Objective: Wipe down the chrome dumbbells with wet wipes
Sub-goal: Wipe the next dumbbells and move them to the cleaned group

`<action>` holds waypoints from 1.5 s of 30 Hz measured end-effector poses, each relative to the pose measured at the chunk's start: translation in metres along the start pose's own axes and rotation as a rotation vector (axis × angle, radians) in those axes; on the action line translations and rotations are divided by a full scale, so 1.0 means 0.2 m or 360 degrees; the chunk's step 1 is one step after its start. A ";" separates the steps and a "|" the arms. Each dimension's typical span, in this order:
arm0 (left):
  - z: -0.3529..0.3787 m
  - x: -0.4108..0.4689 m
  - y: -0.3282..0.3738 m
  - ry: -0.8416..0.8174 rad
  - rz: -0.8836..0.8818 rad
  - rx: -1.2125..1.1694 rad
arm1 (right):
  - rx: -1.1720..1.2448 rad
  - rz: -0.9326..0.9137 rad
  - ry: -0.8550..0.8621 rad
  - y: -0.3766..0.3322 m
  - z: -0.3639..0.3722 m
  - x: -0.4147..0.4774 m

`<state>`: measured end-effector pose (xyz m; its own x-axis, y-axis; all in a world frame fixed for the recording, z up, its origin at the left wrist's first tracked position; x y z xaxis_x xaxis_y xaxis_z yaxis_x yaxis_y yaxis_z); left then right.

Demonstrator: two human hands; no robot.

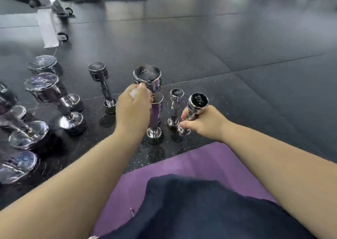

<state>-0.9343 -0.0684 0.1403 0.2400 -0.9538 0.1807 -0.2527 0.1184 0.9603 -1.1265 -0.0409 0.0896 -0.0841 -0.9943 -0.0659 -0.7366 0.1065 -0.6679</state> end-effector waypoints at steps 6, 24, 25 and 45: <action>-0.08 -0.04 -0.53 0.0300 -0.0499 0.0037 | 0.0042 0.0205 0.0018 0.28 0.26 0.21; -0.24 0.13 -0.52 0.0130 -0.0603 -0.0163 | -0.1006 0.0666 -0.0999 0.10 0.32 -0.09; -0.28 0.15 -0.50 0.0106 -0.0580 -0.0163 | -0.1042 0.0640 -0.1125 0.02 0.36 -0.14; -0.33 0.71 -0.71 -0.0222 -0.0899 -0.0573 | 0.1360 0.0620 0.0108 -0.80 0.92 0.98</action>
<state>-0.8020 -0.2026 0.0434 0.1144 -0.9200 -0.3749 0.2091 -0.3467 0.9144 -0.9012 -0.2546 0.0472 -0.2798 -0.8843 -0.3738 0.0912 0.3631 -0.9273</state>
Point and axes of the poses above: each hand's wrist, its own x-axis towards the middle knuckle, its own z-axis out of the palm, y = z × x, the point moved 9 cm from there along x, towards the middle knuckle, and after that the axes turned 6 degrees about y, right-handed, at the moved point
